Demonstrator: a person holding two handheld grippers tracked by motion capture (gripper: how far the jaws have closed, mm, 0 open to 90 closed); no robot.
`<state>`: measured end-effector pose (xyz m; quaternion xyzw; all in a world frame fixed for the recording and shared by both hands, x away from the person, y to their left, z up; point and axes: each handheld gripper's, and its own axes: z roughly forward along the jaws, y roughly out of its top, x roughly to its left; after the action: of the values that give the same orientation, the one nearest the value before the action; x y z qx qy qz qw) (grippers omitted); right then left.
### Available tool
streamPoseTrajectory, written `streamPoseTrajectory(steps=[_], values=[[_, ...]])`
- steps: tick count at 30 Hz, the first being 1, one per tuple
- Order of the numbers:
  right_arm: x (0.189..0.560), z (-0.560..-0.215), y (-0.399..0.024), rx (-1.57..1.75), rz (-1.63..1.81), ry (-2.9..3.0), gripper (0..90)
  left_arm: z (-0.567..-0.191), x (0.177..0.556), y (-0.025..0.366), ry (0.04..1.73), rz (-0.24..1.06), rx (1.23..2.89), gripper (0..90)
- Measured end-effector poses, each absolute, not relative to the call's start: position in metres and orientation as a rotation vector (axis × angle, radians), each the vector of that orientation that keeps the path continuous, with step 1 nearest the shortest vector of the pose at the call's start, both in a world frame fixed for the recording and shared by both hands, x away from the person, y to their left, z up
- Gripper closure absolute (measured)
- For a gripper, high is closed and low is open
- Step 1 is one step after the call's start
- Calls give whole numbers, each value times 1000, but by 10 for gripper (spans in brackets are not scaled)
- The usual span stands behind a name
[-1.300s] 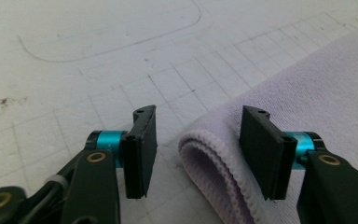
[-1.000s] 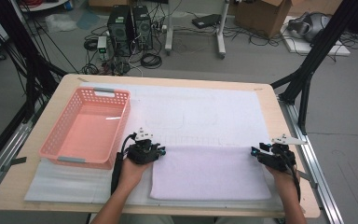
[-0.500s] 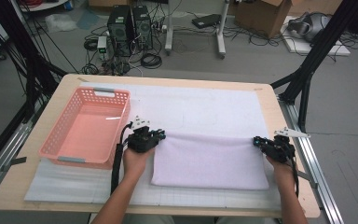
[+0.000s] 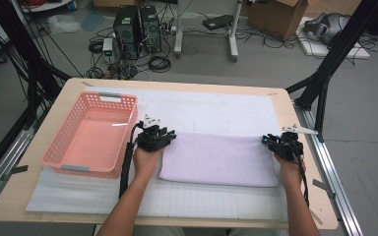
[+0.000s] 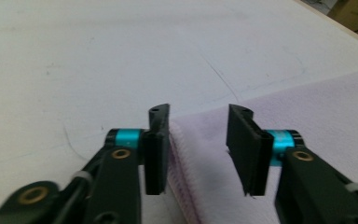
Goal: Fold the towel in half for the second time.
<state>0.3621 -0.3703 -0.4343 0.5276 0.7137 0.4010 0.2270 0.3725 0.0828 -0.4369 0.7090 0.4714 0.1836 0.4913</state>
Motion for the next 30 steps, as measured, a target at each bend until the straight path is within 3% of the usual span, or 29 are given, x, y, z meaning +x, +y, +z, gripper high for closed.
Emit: streamPoseTrajectory(steps=[3, 7, 12, 26, 30], values=[[354, -427, -375, 1442, 1122, 1936, 587, -436, 364, 89, 1117, 439, 1721, 539], [339, -418, -378, 1405, 1184, 1985, 593, -433, 348, 88, 1046, 387, 1765, 561], [309, -419, -375, 1345, 1232, 2080, 647, -437, 322, 88, 987, 323, 1784, 614], [252, -442, -377, 1293, 1164, 2237, 730, -450, 275, 102, 958, 306, 1901, 606], [246, -437, -382, 1291, 1181, 2200, 683, -448, 271, 105, 963, 318, 1860, 520]])
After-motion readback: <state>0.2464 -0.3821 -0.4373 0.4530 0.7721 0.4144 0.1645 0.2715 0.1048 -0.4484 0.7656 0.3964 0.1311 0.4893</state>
